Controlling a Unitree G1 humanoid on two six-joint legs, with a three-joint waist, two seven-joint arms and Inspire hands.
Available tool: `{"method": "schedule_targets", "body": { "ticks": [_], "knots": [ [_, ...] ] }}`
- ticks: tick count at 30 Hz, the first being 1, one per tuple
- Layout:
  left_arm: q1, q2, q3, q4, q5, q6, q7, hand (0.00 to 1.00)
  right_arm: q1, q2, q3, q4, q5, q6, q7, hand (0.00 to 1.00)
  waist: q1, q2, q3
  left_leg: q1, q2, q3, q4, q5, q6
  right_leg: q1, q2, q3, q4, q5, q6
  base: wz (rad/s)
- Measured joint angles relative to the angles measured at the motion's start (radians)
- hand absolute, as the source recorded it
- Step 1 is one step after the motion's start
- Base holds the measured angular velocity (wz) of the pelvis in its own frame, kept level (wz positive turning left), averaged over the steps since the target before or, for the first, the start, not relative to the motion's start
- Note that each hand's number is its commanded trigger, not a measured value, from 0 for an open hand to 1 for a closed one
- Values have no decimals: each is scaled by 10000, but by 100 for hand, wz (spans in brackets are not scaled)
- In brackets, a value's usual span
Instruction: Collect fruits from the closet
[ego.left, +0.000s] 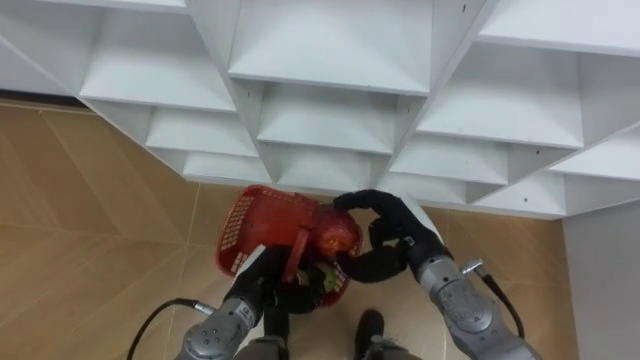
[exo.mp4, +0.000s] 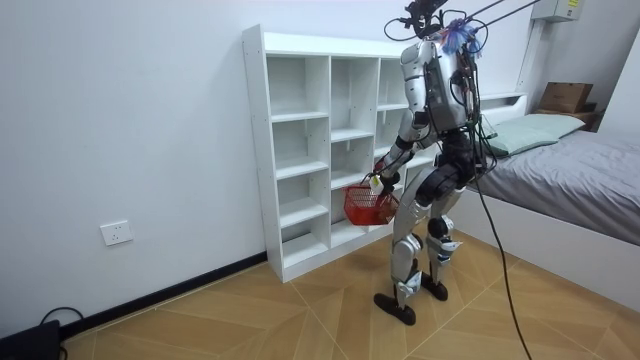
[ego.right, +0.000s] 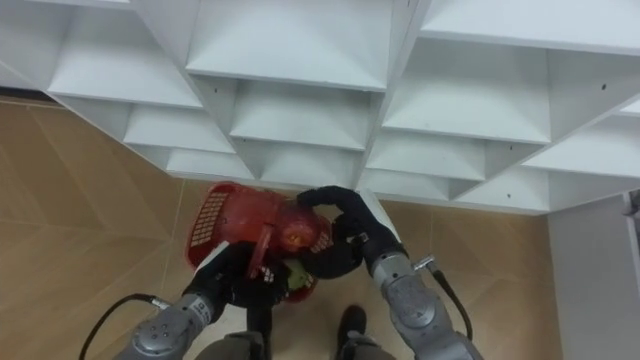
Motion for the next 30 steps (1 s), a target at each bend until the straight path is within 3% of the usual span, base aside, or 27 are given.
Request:
{"method": "schedule_targets", "body": {
  "ticks": [4,24,25,26,27,30],
  "knots": [
    [-5,-124,6,-73,-297,0,1,100,-5,16,-9,0,-1,67,230,100,1,-2,2,-15,3,-1,-3,0,-1,-6,0,-14,-2,-8,-4,0],
    [2,-95,25,-616,-323,-76,-63,100,4,-27,-167,3,-62,89,451,100,33,69,49,-138,24,-5,27,-3,-4,-84,19,-23,-19,-8,-5,0],
    [2,-94,23,-694,-368,-101,-63,100,18,-47,-164,8,-144,90,452,76,42,70,50,-141,24,-6,28,-3,-4,-87,19,-24,-19,-9,-5,0],
    [5,-87,17,-712,-392,-101,-63,100,7,-62,-172,7,-189,88,452,25,41,72,50,-141,24,-6,28,-3,-4,-87,20,-22,-20,-9,-4,0],
    [5,-88,17,-712,-451,-101,-63,100,1,-68,-174,7,-211,86,451,0,35,72,50,-141,24,-6,28,-3,-4,-87,21,-21,-20,-9,-5,0],
    [8,-76,21,-712,-501,-101,-63,100,1,-104,-184,7,-266,77,446,0,48,74,51,-143,25,-7,26,-3,-4,-88,23,-22,-24,-9,-5,0]
  ]
}}
